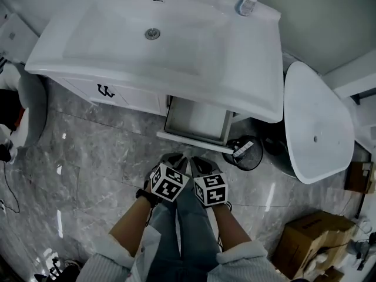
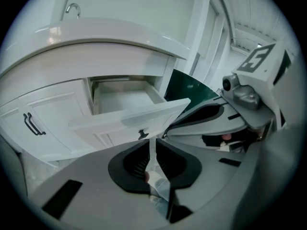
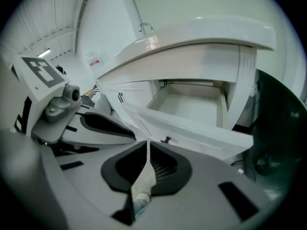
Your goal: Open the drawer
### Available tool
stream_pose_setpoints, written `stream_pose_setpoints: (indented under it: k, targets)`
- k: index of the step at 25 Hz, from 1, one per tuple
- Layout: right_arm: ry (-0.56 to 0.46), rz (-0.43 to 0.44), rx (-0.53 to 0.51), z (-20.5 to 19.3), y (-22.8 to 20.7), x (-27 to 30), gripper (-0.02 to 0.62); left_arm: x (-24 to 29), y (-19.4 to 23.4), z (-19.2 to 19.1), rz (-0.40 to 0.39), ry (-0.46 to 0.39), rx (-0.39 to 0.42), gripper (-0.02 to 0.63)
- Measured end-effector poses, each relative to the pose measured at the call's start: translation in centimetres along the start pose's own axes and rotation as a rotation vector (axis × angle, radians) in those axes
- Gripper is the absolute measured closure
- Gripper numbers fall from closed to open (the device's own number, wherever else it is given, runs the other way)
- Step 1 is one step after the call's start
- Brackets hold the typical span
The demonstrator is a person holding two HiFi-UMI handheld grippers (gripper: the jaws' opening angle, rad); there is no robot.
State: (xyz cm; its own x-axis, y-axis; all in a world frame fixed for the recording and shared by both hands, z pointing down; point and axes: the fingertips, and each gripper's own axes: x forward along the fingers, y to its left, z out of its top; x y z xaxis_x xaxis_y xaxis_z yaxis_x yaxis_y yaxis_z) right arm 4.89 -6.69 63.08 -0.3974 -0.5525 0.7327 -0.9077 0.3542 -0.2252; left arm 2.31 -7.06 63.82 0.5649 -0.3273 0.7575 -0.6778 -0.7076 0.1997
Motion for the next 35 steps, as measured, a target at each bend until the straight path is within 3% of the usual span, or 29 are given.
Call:
stream_pose_setpoints:
  k: [7,13,20,23,25,31,35]
  targets:
    - [-0.116,0.017,-0.031,7.2,2.7,-4.9,0.571,-5.7,-1.1,4.9,-0.015,-0.096,-0.019,0.580]
    - [-0.223,0.031,-0.048,13.2,4.6,-9.9,0.571,-11.3,-1.5,9.9,0.031,-0.191,0.022,0.581]
    - [-0.369,0.073,-0.070,19.5,7.2,-15.8,0.583,-18.6,-1.1,15.1,0.081,-0.303,0.023,0.584]
    - [-0.429,0.105,-0.102,22.1,8.2,-18.4,0.584,-21.4,-1.3,17.3,0.083,-0.360,-0.017,0.588]
    - [-0.459,0.126,-0.133,23.4,9.3,-19.9,0.584,-23.5,-1.6,18.5,0.078,-0.401,-0.049,0.589]
    - [-0.517,0.215,-0.210,25.5,13.5,-23.2,0.586,-29.9,-2.4,20.9,0.110,-0.527,-0.021,0.589]
    - [-0.552,0.267,-0.254,26.3,15.8,-25.5,0.586,-33.7,-3.1,21.1,0.121,-0.618,-0.058,0.591]
